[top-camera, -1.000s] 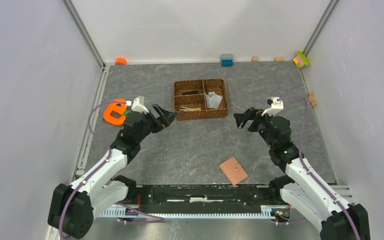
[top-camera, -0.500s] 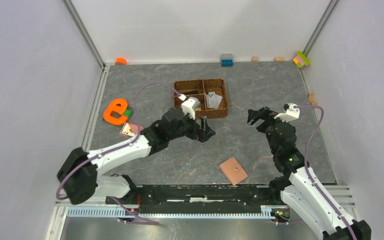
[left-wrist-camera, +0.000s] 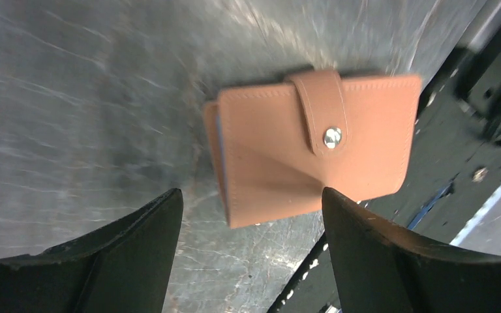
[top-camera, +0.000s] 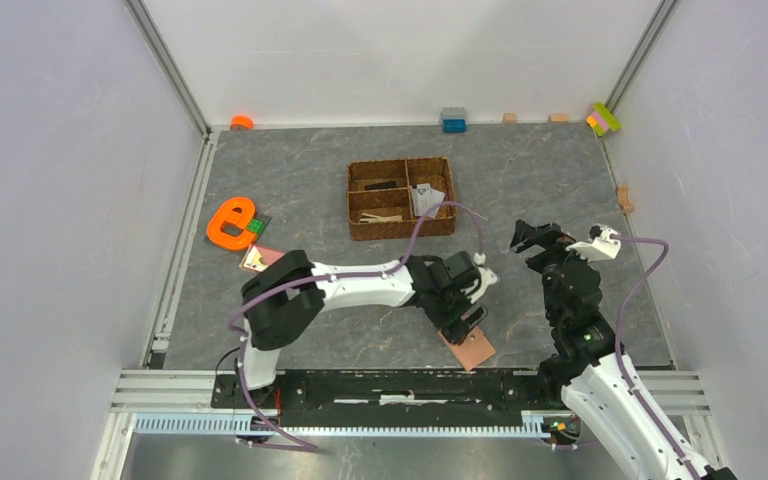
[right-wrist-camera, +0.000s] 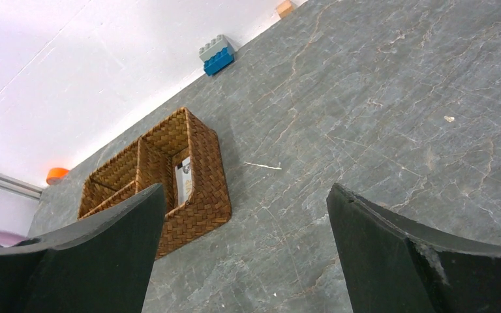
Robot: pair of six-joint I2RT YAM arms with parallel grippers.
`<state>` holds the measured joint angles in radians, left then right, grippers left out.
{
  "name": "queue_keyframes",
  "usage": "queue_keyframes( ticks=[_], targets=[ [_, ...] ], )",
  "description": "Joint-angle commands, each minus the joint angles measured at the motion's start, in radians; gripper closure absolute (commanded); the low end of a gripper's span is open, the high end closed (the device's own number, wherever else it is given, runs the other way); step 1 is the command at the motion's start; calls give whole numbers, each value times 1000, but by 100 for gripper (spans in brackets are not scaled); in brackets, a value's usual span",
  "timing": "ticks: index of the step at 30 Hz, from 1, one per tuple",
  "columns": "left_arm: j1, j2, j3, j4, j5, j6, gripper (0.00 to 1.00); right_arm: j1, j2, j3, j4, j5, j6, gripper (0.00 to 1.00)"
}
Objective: Take the credit cards out of the card holder
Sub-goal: Move the card holder to the center of the board.
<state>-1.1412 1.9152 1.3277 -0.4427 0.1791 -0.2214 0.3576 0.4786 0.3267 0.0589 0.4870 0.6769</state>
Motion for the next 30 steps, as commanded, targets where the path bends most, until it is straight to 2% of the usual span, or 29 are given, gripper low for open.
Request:
queue_keyframes(
  ticks=[1,5,8,10,13,16,24,30],
  targets=[
    [-42,46,78,-143,-39,93,16,-2,0,-2,28,20,12,2],
    [-45,90,110,-178,-31,92,20,-2,6,-1,29,15,8,2],
    [-47,112,133,-206,-3,100,35,-2,8,-1,30,13,6,2],
    [-46,106,133,-206,0,101,46,-2,9,-1,32,10,6,2],
    [-45,96,133,-206,-3,100,69,-1,7,-1,32,12,7,2],
    [-44,83,130,-199,-22,94,97,-3,8,0,32,9,7,3],
    [28,-42,29,-101,-65,31,98,-2,22,-6,49,-14,7,3],
    [183,-144,-86,-7,-86,-88,98,-3,90,-14,146,-189,-50,6]
  ],
)
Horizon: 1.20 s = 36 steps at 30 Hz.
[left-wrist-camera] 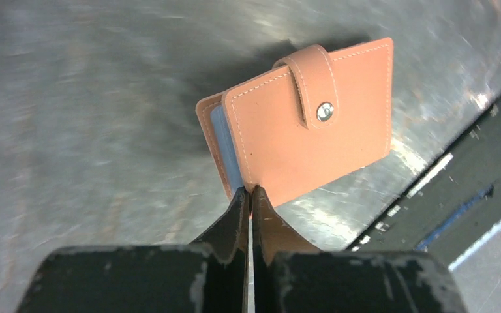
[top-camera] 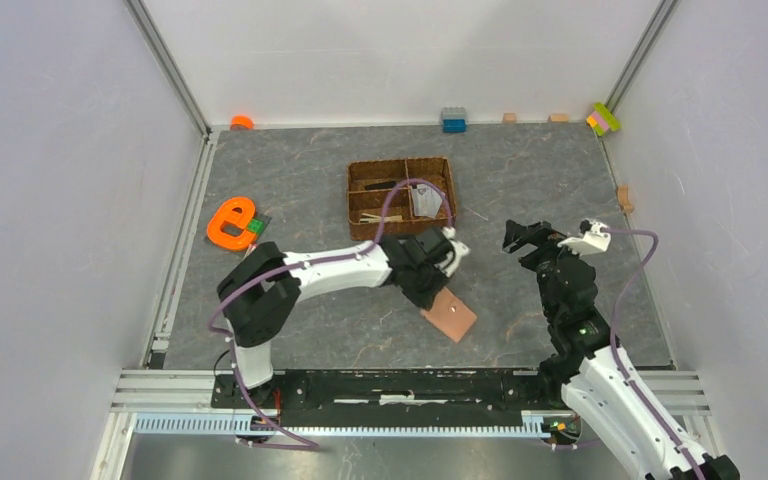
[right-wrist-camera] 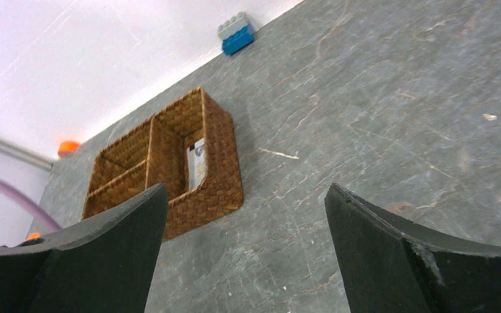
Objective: Take the credit cards out of the card holder
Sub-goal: Move the card holder to the center of the board, then open the card holder at the center of the board.
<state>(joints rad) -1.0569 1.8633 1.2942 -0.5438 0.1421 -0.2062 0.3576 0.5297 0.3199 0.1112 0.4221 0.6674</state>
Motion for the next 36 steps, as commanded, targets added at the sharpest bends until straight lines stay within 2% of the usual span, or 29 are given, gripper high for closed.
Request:
queue_keyframes(
  ticks=[1,5,9,13,19,25,32,36],
  targets=[
    [126,-103,-67,106,-62,-122,98,-2,51,-9,112,-152,-52,6],
    [185,-128,-107,110,-132,-173,98,-2,134,-7,212,-365,-123,6],
    [208,-126,-118,106,-192,-193,98,0,319,77,229,-645,-200,12],
    [212,-119,-110,90,-263,-200,98,17,481,154,204,-776,-217,19],
    [211,-137,-132,131,-247,-194,98,90,613,192,203,-712,-272,19],
    [210,-116,-116,120,-204,-190,98,128,711,244,148,-579,-326,20],
    [210,-102,-108,110,-198,-191,98,130,844,338,53,-483,-343,50],
    [210,-105,-108,110,-194,-191,98,136,917,376,25,-475,-351,61]
  ],
)
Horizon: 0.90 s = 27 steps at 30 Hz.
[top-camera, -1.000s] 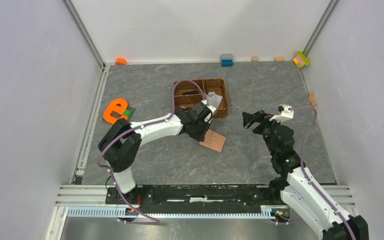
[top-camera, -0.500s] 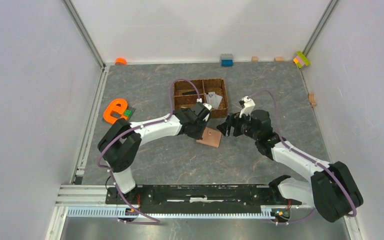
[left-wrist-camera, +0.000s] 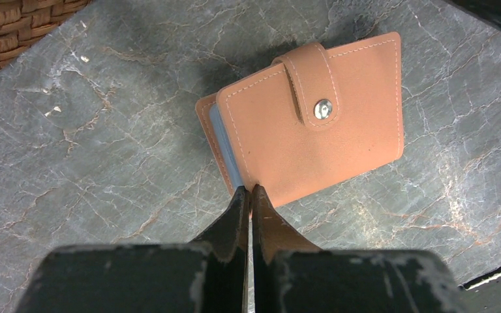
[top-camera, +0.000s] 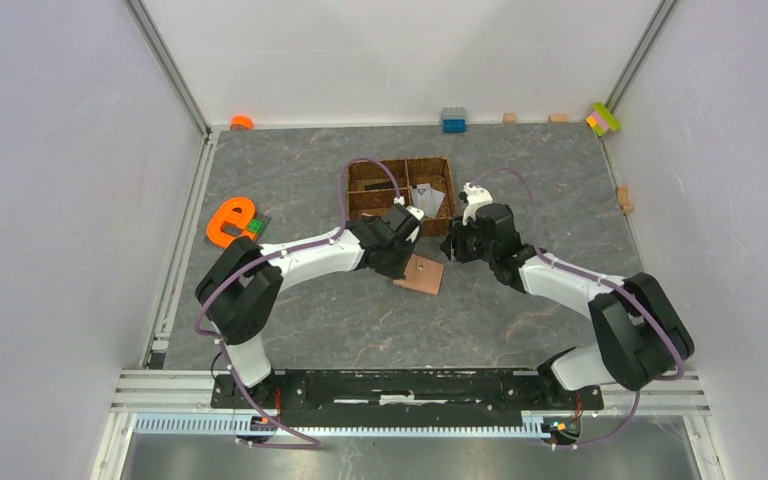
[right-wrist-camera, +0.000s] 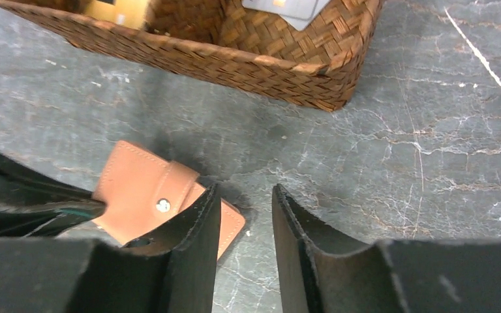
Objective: Take the credit cards out of the card holder
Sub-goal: Open the card holder at the center of the board.
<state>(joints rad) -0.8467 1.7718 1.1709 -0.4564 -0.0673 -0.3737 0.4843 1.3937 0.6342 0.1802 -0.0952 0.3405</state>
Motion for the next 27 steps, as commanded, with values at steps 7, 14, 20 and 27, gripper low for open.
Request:
queue_keyframes(
  ticks=[7,14,20,27],
  targets=[
    [0,-11,16,22,15,-22,98,81,198,184,-163,133,-65,70],
    [0,39,51,-16,-94,15,98,181,274,296,-309,224,-124,72],
    [0,82,81,-44,-142,24,97,198,270,294,-314,263,-127,71],
    [0,-18,16,-8,-108,7,67,198,290,311,-336,281,-128,71]
  ],
)
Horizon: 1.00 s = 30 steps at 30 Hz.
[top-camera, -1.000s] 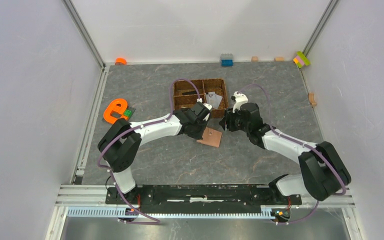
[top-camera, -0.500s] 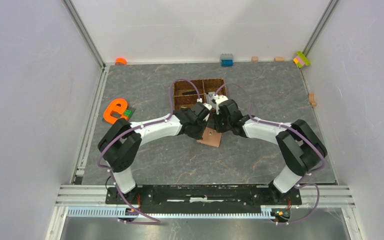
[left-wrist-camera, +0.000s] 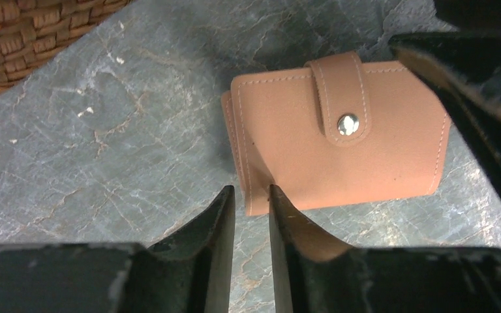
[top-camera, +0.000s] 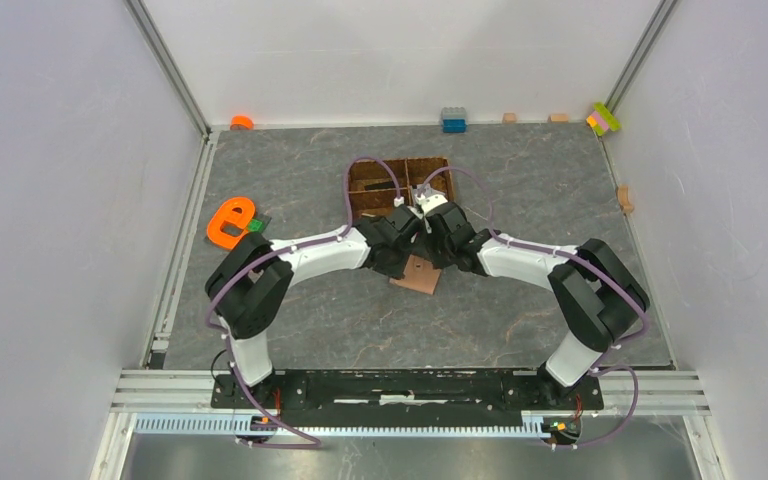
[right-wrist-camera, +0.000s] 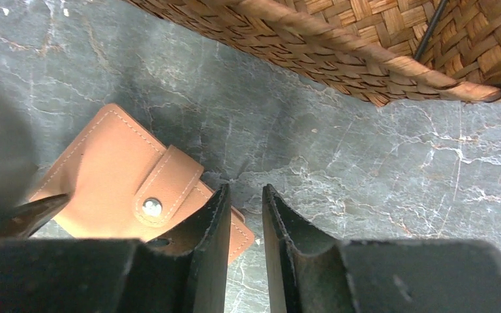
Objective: Take the credit cards out of the card holder
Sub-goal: Open the card holder at the center of the board.
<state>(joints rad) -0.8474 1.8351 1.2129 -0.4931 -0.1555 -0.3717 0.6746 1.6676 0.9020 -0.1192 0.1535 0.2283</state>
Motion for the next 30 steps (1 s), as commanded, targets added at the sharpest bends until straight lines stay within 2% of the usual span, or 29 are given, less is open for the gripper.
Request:
queue_keyframes(
  ticks=[1,4,6,7,8,9,11,12,21,30],
  targets=[
    [1,-97,-32,25,-24,-2,66,8,18,51,-44,40,-16,71],
    [1,-157,-59,24,-21,-16,62,8,14,52,-52,65,-11,79],
    [1,-183,-72,23,-14,-21,59,8,14,54,-54,74,-9,93],
    [1,-182,-71,9,-5,-21,60,8,18,58,-60,75,-7,96],
    [1,-173,-61,-19,5,-21,68,8,22,65,-70,75,-7,100],
    [1,-162,-51,-39,17,-17,79,8,30,74,-78,74,-9,100],
    [1,-139,-46,-57,34,-4,96,8,47,84,-91,66,-9,100],
    [1,-123,-39,-73,40,-3,98,8,57,93,-103,61,-8,100],
    [26,-2,-5,-54,150,-9,98,9,81,121,-152,-47,4,100],
    [150,-25,-110,155,344,-78,98,17,50,41,-82,-228,47,100]
  ],
)
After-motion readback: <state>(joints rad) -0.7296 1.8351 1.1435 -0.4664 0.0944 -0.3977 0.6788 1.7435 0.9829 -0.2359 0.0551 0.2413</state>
